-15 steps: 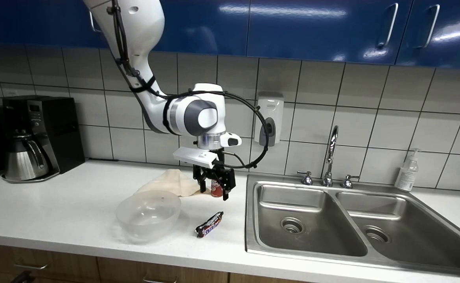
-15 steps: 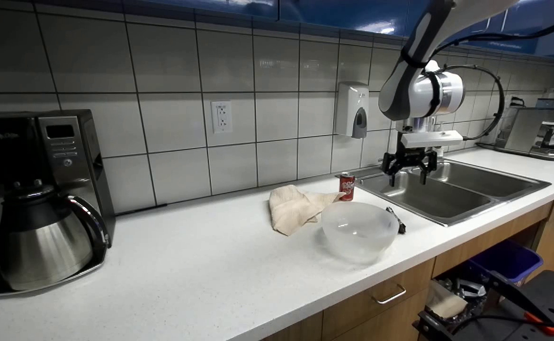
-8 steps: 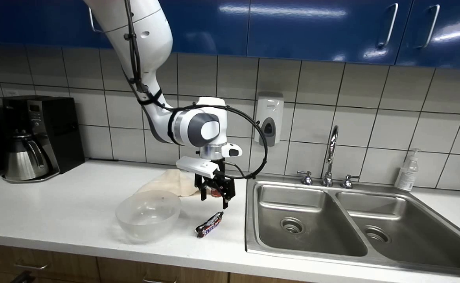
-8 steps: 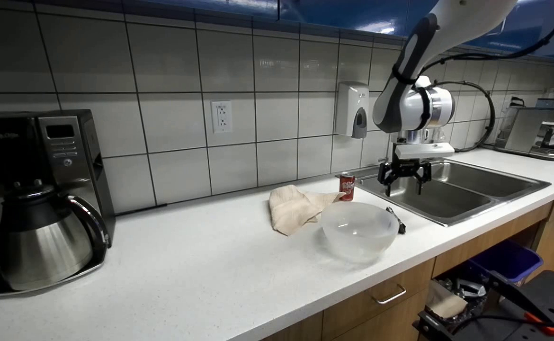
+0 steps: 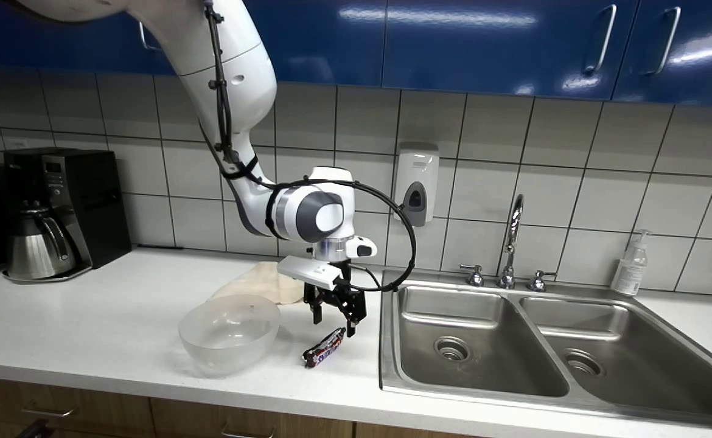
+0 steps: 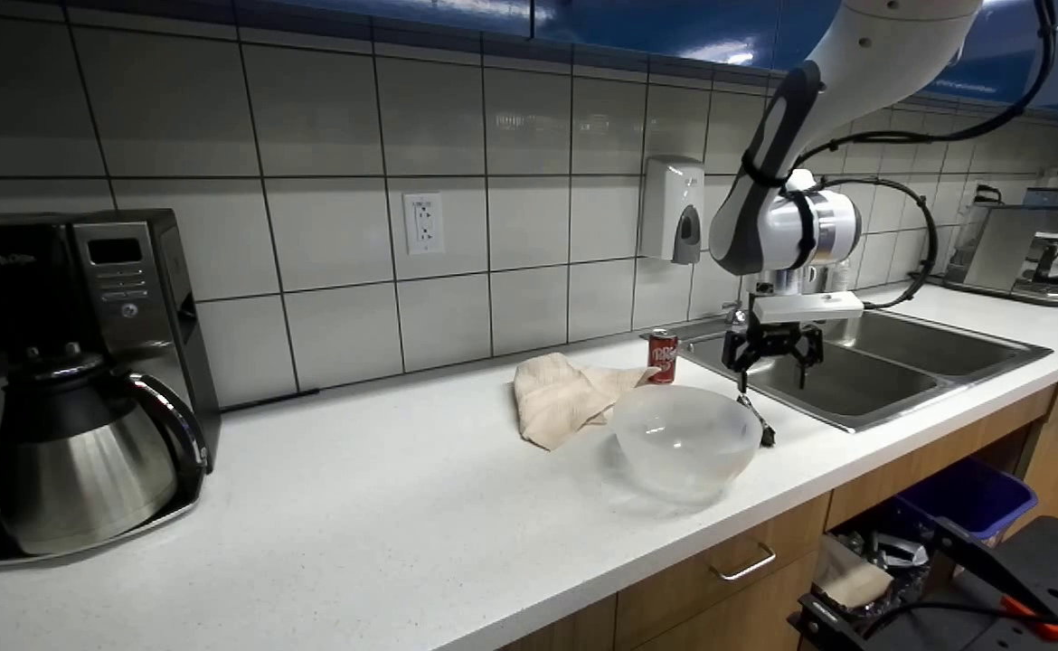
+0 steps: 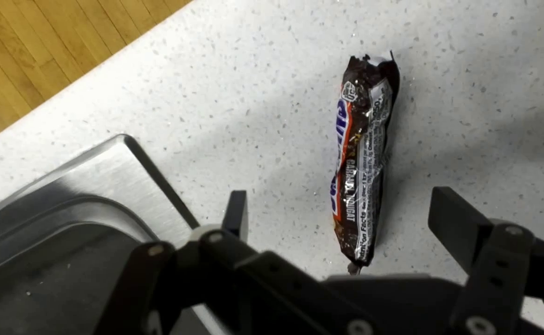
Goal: Put the candy bar into the bowl
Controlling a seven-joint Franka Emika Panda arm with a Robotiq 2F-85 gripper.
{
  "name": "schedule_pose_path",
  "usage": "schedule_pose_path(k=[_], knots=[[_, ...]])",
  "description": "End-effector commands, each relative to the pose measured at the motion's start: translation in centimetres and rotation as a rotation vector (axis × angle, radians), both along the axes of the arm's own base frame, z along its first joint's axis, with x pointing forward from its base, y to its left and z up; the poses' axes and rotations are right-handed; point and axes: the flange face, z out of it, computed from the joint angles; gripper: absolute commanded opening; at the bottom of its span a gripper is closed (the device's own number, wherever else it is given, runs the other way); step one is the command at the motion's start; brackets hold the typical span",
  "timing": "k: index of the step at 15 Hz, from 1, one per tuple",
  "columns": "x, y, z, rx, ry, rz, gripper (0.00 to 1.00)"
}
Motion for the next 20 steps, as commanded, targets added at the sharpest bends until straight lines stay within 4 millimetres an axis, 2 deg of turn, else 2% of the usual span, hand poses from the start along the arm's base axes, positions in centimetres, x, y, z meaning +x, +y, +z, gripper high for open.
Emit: schedule_pose_path(k=[1,6,13,20], knots=[[0.5,-0.2,-0.9,0.009,0.022,-0.013,1.0],[0.3,-0.5,-2.0,-0.008,0.06,-0.011,1.0],[-0.1,-0.2,-2.1,0.002,0.039,0.001,1.0],[1.1,0.7,-3.5,0.007,0.056,0.004,1.0]])
